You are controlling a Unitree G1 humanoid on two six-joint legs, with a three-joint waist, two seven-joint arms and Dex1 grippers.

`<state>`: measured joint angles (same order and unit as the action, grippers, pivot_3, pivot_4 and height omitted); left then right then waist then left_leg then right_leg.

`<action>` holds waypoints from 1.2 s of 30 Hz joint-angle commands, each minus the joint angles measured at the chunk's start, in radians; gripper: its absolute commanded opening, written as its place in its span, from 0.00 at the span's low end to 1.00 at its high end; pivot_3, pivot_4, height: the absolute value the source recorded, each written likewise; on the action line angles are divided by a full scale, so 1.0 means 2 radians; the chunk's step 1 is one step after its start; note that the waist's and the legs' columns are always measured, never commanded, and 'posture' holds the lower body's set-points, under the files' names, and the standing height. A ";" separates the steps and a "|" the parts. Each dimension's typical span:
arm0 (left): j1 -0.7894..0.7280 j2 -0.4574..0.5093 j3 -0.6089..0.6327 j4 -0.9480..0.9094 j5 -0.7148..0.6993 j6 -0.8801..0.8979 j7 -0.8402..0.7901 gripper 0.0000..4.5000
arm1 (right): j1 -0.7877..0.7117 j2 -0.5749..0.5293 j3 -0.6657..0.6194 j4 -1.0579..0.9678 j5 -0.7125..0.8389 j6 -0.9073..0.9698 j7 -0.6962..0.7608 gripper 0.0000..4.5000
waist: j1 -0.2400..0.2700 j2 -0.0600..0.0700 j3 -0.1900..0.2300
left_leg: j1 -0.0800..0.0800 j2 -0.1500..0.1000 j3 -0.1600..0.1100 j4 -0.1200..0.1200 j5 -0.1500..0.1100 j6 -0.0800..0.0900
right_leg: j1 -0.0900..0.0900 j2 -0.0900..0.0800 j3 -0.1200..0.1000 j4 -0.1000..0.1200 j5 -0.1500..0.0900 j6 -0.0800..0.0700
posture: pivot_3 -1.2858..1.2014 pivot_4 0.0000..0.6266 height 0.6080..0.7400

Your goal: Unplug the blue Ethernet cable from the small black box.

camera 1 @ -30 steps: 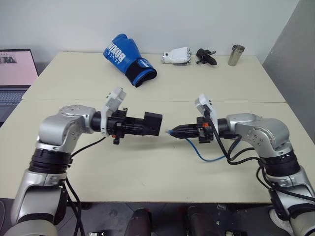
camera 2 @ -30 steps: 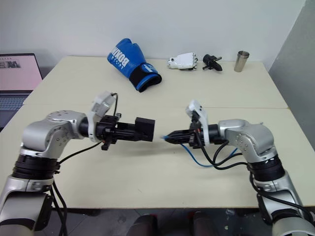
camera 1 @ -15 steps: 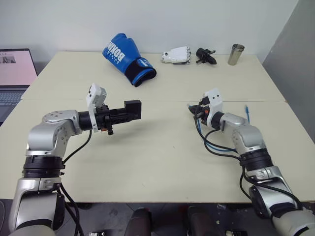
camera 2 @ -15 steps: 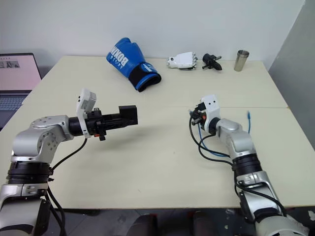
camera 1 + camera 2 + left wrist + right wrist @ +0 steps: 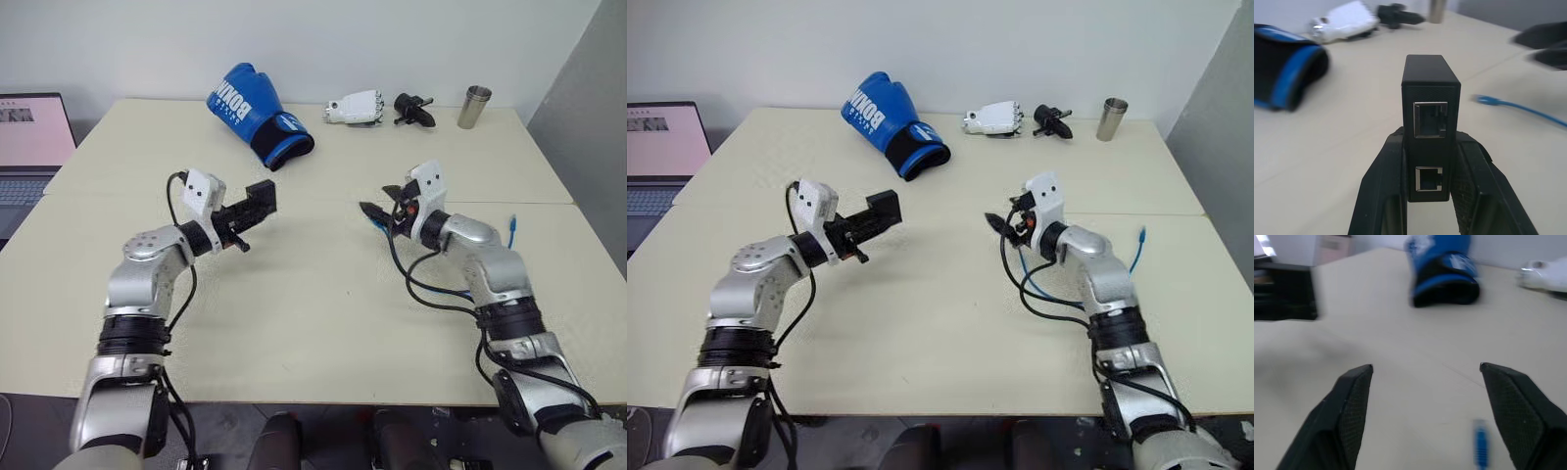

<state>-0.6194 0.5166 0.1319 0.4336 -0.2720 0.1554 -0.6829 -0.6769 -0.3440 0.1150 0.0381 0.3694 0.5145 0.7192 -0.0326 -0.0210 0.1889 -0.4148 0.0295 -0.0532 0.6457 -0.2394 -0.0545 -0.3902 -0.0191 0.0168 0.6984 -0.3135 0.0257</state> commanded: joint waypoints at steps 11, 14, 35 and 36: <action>0.022 -0.049 0.032 0.151 0.046 -0.146 0.130 0.18 | 0.024 -0.025 0.080 -0.116 -0.030 0.023 0.034 0.84 | 0.002 0.000 0.000 | 0.000 -0.001 0.000 0.001 0.000 0.000 | 0.000 -0.001 -0.001 0.000 0.000 0.000 | 0.52 0.24 1.00; 0.027 -0.049 0.033 0.159 0.045 -0.144 0.122 0.18 | 0.015 -0.020 0.075 -0.092 -0.049 0.028 0.012 0.84 | 0.002 0.000 0.000 | 0.000 -0.001 0.000 0.001 0.000 0.000 | 0.000 0.000 -0.001 0.000 0.000 0.000 | 0.52 0.24 1.00; 0.038 -0.035 0.053 0.171 0.022 -0.132 0.071 0.60 | -0.004 -0.012 0.062 -0.054 -0.046 0.025 0.029 0.84 | 0.000 0.000 0.000 | 0.001 -0.001 0.000 0.000 0.000 0.000 | 0.001 0.000 0.000 0.001 0.000 0.000 | 0.52 0.24 1.00; 0.039 -0.035 0.053 0.171 0.022 -0.133 0.071 0.64 | -0.004 -0.012 0.061 -0.054 -0.046 0.024 0.029 0.84 | 0.000 0.000 -0.001 | 0.001 -0.001 0.000 0.000 0.000 0.000 | 0.001 0.000 0.000 0.001 0.000 0.000 | 0.52 0.24 1.00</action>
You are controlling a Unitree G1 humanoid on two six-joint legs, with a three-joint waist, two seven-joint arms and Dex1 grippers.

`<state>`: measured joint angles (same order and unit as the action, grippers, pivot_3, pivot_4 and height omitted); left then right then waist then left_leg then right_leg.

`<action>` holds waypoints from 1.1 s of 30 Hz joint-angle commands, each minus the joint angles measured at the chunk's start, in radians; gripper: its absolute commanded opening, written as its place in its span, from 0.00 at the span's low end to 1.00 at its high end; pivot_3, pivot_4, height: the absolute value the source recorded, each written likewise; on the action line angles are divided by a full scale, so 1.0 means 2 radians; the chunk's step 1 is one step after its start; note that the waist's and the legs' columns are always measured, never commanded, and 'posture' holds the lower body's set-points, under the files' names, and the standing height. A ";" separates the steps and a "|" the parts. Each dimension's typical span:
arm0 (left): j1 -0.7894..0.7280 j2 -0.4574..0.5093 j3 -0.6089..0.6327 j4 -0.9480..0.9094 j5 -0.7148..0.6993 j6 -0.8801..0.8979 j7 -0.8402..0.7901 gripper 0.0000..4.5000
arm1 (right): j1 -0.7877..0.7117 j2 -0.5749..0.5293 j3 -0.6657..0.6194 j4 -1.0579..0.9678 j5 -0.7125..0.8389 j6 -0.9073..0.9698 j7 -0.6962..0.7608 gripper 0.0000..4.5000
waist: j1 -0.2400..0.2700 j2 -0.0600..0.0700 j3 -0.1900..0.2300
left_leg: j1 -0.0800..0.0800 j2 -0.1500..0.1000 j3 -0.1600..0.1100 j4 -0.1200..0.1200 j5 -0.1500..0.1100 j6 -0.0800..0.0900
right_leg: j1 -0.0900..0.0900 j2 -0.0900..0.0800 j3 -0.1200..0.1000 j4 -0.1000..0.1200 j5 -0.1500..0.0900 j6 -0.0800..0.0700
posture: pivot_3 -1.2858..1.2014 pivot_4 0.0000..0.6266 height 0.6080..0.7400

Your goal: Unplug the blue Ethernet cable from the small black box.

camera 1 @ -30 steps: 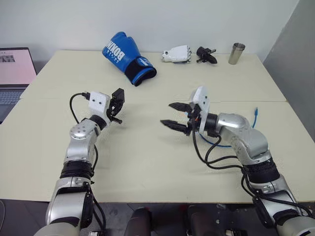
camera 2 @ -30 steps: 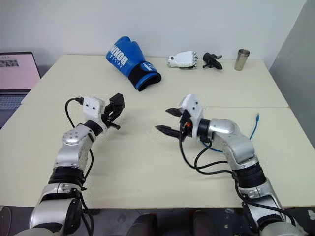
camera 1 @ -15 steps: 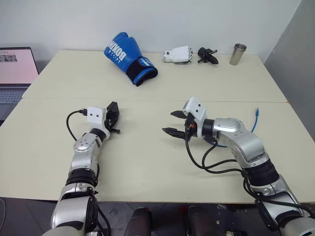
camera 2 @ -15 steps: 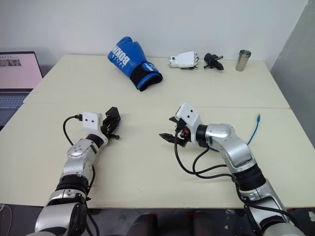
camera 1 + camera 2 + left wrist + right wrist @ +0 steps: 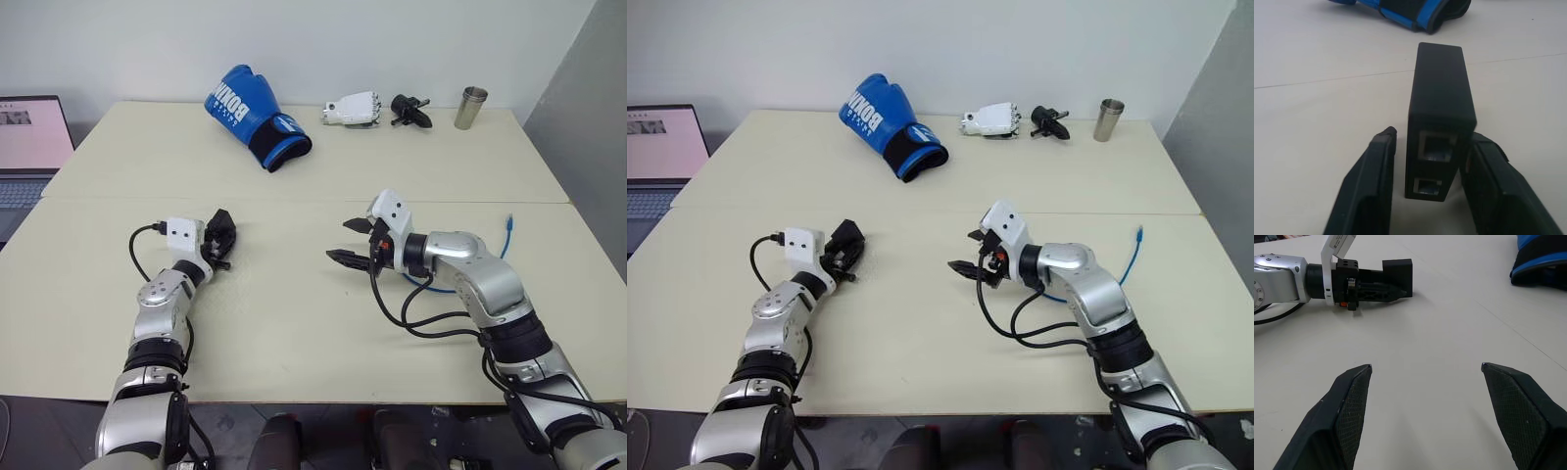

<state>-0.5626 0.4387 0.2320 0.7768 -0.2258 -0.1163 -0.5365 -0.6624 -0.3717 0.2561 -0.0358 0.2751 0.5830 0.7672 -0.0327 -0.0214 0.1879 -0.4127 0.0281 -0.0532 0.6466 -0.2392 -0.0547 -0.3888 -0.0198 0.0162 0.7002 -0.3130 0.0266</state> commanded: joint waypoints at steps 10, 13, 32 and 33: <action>0.036 0.018 0.010 -0.093 0.005 0.015 0.027 0.74 | -0.013 0.000 -0.011 -0.032 0.001 -0.007 0.003 0.84 | -0.001 0.000 0.000 | 0.000 0.000 0.000 0.000 0.000 0.000 | 0.000 0.000 0.000 0.000 0.000 0.000 | 0.52 0.24 1.00; 0.055 0.031 0.006 -0.175 0.003 0.050 0.027 0.74 | -0.008 -0.016 -0.018 -0.057 0.004 0.008 0.001 0.84 | 0.000 0.000 0.000 | 0.000 0.000 0.000 0.000 0.000 0.000 | 0.000 0.000 0.000 0.000 0.000 0.000 | 0.52 0.24 1.00; 0.096 0.231 -0.006 -0.406 -0.058 0.275 -0.169 0.74 | 0.100 -0.203 -0.188 -0.186 0.120 0.087 0.082 0.84 | 0.001 0.000 0.000 | 0.000 0.000 0.000 -0.001 0.000 0.000 | 0.000 0.001 0.000 -0.001 0.000 0.000 | 0.52 0.24 1.00; 0.091 0.245 -0.008 -0.401 -0.059 0.276 -0.184 0.74 | 0.101 -0.215 -0.196 -0.183 0.129 0.092 0.091 0.84 | 0.001 0.000 0.000 | 0.000 0.000 0.000 -0.001 0.000 0.000 | 0.000 0.000 0.000 -0.001 0.000 0.000 | 0.52 0.24 1.00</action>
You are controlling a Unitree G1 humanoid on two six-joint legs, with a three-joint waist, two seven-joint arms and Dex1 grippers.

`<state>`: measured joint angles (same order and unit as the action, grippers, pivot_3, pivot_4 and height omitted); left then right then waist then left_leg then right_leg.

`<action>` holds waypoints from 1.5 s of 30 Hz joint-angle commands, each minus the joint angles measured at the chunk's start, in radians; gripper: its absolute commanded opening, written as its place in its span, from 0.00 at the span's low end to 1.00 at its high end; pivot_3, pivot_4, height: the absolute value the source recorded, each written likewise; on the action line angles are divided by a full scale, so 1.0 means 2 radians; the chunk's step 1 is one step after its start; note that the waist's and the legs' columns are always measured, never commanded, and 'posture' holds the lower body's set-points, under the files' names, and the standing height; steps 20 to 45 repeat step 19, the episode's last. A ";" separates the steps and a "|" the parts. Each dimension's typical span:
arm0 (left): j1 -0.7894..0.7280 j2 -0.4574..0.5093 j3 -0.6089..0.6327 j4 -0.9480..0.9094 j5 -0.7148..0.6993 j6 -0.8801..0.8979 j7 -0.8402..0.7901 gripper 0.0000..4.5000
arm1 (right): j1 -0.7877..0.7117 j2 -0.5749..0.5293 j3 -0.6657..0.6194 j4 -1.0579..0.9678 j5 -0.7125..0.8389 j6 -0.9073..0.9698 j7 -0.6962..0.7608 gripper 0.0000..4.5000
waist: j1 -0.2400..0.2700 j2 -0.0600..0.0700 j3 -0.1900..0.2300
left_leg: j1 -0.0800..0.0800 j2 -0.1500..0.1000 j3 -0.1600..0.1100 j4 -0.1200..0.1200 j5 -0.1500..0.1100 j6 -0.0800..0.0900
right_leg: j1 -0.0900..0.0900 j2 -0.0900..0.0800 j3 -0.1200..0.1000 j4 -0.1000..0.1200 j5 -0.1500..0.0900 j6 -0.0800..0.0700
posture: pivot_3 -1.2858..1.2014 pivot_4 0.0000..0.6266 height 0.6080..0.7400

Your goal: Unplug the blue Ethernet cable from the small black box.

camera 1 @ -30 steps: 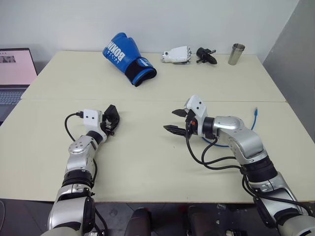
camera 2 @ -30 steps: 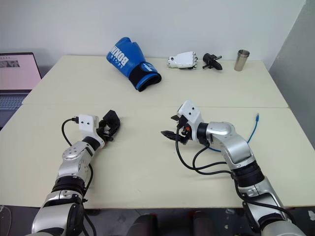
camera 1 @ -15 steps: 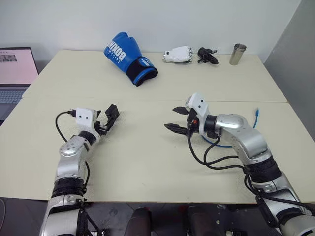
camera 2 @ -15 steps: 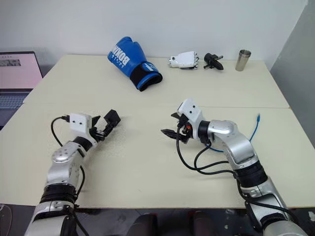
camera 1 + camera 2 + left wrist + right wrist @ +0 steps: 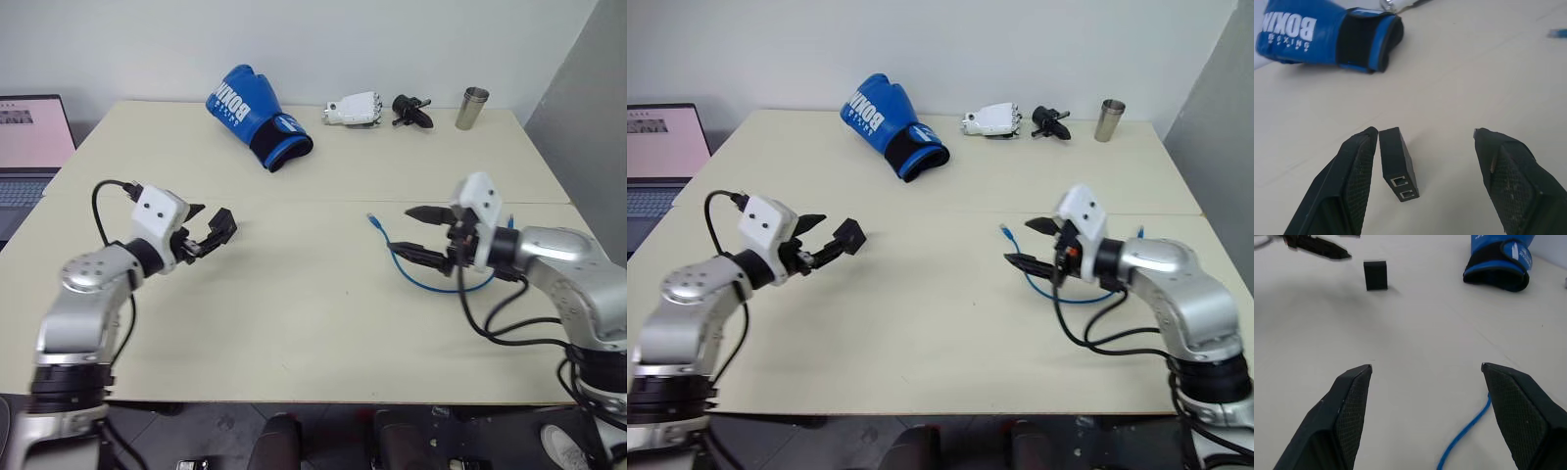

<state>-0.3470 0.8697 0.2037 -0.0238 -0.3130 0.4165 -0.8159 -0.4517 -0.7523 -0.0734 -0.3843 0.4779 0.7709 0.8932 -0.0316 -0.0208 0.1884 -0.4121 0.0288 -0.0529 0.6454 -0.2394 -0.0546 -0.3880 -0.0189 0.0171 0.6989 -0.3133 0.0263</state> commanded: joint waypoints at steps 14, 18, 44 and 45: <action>-0.034 0.078 0.012 0.021 -0.045 0.038 -0.134 0.74 | -0.020 -0.081 -0.061 0.028 0.071 0.010 0.053 0.84 | 0.000 0.000 0.000 | 0.000 0.000 0.000 0.000 0.000 0.000 | 0.000 0.000 0.000 0.000 0.000 0.000 | 0.52 0.24 1.00; -0.030 0.076 0.011 0.019 -0.050 0.043 -0.142 0.74 | -0.024 -0.084 -0.059 0.031 0.072 0.010 0.053 0.84 | 0.000 0.000 0.000 | 0.000 0.000 0.000 0.000 0.000 0.000 | 0.000 0.000 0.000 0.000 0.000 0.000 | 0.52 0.24 1.00; -0.027 0.077 0.011 0.018 -0.051 0.043 -0.146 0.74 | -0.025 -0.085 -0.059 0.032 0.072 0.011 0.052 0.84 | 0.000 0.000 0.000 | 0.000 0.000 0.000 0.000 0.000 0.000 | 0.000 0.000 0.000 0.000 0.000 0.000 | 0.52 0.24 1.00; -0.027 0.077 0.011 0.018 -0.051 0.043 -0.146 0.74 | -0.025 -0.085 -0.059 0.032 0.072 0.011 0.052 0.84 | 0.000 0.000 0.000 | 0.000 0.000 0.000 0.000 0.000 0.000 | 0.000 0.000 0.000 0.000 0.000 0.000 | 0.52 0.24 1.00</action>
